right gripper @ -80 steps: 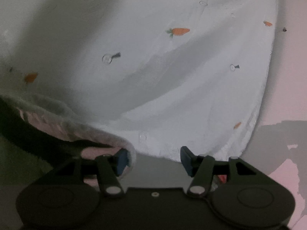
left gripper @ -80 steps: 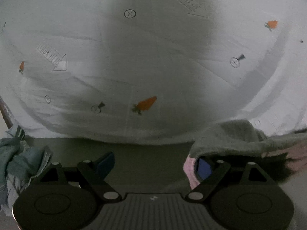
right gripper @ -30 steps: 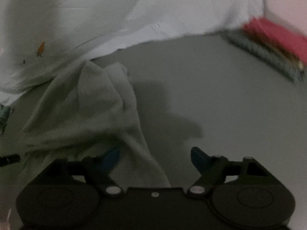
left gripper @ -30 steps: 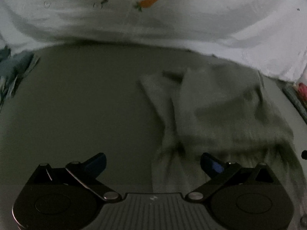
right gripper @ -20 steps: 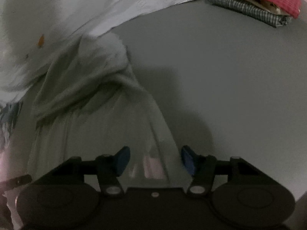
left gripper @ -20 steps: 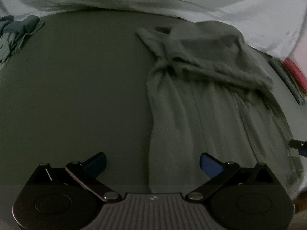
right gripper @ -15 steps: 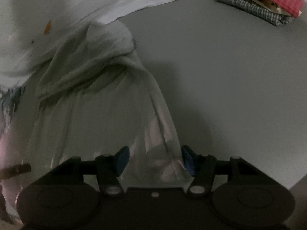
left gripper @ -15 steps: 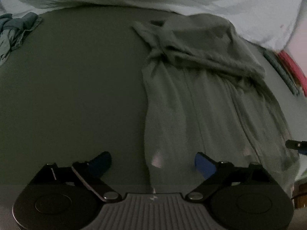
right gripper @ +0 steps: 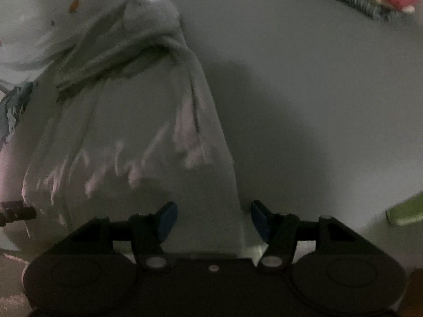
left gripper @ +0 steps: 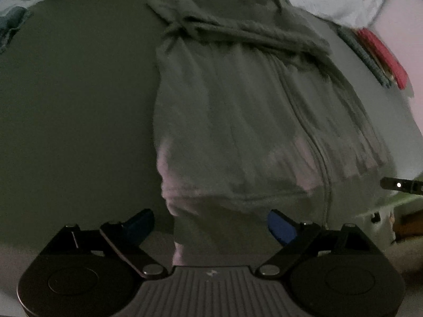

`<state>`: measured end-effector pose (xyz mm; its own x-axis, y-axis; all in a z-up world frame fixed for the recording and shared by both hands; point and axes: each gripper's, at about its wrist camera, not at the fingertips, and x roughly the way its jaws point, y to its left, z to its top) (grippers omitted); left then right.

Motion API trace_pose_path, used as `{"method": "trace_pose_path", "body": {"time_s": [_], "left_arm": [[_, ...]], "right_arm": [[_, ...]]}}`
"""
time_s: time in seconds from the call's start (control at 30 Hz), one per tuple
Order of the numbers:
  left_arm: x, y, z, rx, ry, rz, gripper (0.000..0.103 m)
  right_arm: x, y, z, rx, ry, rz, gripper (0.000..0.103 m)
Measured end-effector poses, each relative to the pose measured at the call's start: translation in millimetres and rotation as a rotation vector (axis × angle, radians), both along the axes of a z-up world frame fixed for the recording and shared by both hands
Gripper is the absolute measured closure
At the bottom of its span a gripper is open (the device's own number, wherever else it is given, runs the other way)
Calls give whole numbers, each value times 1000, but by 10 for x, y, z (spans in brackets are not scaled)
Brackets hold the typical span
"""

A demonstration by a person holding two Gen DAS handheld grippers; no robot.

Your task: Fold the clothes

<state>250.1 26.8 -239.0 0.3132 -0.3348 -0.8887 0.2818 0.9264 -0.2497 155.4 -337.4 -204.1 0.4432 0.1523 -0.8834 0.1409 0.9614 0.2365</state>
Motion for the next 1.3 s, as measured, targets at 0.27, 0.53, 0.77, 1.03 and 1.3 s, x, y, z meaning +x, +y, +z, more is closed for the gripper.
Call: {"method": "trace_pose_path", "body": {"time_s": [0.27, 0.53, 0.77, 1.03, 1.3], "left_arm": [[-23, -39, 5, 8, 65, -4, 11], [32, -28, 2, -2, 150, 9, 11], [147, 50, -20, -49, 234, 45, 11], [236, 109, -3, -32, 288, 94, 31], [215, 405, -16, -54, 294, 200, 96]], "right_arm": [[-4, -149, -123, 77, 73, -19, 40], [-1, -329, -241, 167, 154, -22, 43], [-18, -362, -263, 181, 191, -2, 43], [69, -162, -203, 145, 173, 78, 86], [30, -112, 174, 204, -12, 98, 97]]}}
